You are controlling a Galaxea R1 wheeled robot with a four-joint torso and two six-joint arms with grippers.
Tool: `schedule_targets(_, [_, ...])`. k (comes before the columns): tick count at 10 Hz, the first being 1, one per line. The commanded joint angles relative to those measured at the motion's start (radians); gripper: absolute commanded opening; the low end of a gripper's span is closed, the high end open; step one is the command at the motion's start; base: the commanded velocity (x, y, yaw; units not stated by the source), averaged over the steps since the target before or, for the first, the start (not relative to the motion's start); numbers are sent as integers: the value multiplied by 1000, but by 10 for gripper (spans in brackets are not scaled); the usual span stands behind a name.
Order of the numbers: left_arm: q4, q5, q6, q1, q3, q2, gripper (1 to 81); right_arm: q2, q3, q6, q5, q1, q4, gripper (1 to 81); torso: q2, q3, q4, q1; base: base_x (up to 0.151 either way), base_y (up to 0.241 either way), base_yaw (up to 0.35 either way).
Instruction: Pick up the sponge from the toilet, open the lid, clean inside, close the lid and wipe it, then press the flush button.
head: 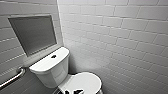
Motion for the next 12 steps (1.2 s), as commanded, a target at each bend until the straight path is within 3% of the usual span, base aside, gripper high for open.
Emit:
schedule_targets(1, [67,-93,-27,-197,61,-32,811,3,6,-2,2,38,6,10,0,0,0,0,0,0,0])
schedule_targets(8, [67,-137,-84,-209,94,-84,811,2,9,-2,3,39,3,10,0,0,0,0,0,0,0])
schedule_targets(9, [67,-137,-90,-209,94,-84,811,2,9,-2,2,39,3,10,0,44,0,0,0,0,0])
schedule_targets(10, [67,-137,-105,-211,91,-86,811,2,9,-1,2,39,4,10,0,50,0,0,0,0,0])
schedule_targets(11, [67,-138,-148,-212,82,-86,811,3,6,-1,2,39,3,10,0,21,0,0,0,0,0])
schedule_targets(12, [68,-138,-176,-223,81,-93,811,3,7,-1,2,39,3,10,0,34,0,0,0,0,0])
